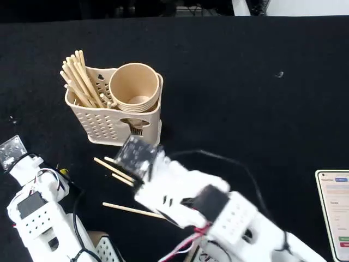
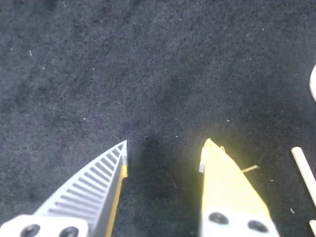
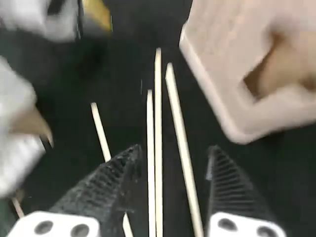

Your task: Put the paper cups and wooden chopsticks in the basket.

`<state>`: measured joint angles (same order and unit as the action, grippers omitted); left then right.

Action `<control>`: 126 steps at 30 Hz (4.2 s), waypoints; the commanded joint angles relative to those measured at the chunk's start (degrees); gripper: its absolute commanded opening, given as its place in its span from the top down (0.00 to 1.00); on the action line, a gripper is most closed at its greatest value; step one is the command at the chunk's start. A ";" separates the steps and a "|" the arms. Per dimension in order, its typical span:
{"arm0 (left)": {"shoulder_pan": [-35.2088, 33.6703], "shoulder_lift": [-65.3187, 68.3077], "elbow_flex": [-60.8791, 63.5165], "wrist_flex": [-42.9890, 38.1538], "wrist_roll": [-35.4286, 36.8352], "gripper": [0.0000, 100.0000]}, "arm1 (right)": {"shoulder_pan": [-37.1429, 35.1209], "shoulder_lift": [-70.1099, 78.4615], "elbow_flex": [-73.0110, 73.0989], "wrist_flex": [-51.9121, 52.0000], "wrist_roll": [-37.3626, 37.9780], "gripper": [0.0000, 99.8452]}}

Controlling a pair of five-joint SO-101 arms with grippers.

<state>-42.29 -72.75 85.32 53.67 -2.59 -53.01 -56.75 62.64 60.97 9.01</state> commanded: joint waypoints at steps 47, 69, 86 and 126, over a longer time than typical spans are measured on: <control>0.48 -0.88 -0.57 -1.14 -1.85 0.76 | 3.60 9.54 -18.51 5.10 4.22 0.99; 0.48 -0.88 -0.57 -1.14 -1.85 0.76 | 1.58 20.44 -33.63 -60.40 -5.01 0.99; 0.48 -0.88 -0.57 -1.14 -1.93 0.76 | 9.05 39.60 -33.01 -71.65 -4.40 0.98; 0.22 -0.88 -0.84 -1.14 -1.85 0.76 | -14.86 0.31 12.88 -3.43 1.67 0.78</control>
<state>-42.29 -72.75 85.32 53.67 -4.26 -65.58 -55.16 75.21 59.91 10.59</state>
